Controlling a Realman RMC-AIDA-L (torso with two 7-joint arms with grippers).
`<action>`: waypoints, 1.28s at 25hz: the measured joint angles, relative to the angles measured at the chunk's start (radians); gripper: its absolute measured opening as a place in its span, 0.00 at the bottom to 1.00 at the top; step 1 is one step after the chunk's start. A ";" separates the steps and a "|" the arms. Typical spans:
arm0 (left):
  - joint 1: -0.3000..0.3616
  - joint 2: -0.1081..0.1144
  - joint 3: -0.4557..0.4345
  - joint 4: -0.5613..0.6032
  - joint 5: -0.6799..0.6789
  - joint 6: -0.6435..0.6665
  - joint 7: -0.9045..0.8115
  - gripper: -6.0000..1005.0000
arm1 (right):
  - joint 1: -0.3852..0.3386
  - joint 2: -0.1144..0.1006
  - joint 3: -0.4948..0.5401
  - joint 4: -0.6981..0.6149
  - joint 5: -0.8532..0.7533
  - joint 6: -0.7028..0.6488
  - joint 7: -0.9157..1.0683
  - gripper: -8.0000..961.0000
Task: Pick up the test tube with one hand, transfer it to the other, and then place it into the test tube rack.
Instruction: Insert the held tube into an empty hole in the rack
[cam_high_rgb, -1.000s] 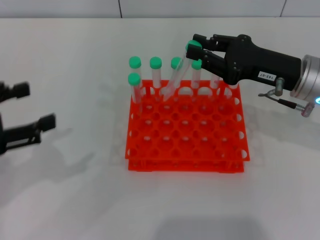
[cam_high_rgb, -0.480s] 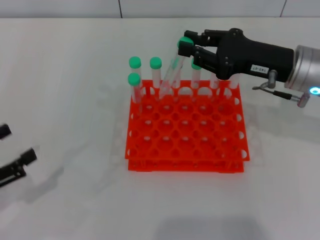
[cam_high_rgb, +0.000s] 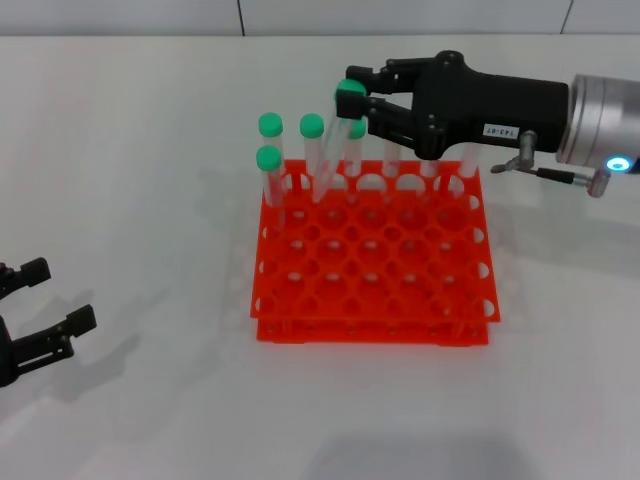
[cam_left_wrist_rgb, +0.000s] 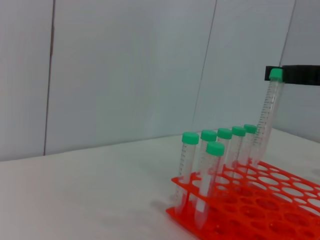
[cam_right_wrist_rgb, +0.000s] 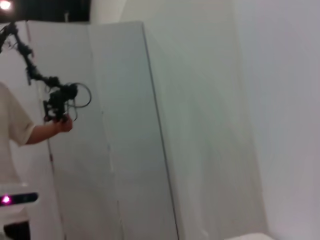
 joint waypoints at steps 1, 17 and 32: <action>-0.003 0.000 -0.001 0.003 0.004 0.000 -0.004 0.89 | 0.000 0.000 0.000 -0.020 -0.014 0.006 0.013 0.27; -0.047 -0.005 -0.003 0.002 0.043 -0.027 -0.036 0.89 | -0.048 0.019 -0.203 -0.294 -0.040 0.327 0.199 0.27; -0.066 -0.002 -0.003 -0.002 0.042 -0.038 -0.041 0.89 | -0.161 0.014 -0.300 -0.409 -0.027 0.442 0.202 0.27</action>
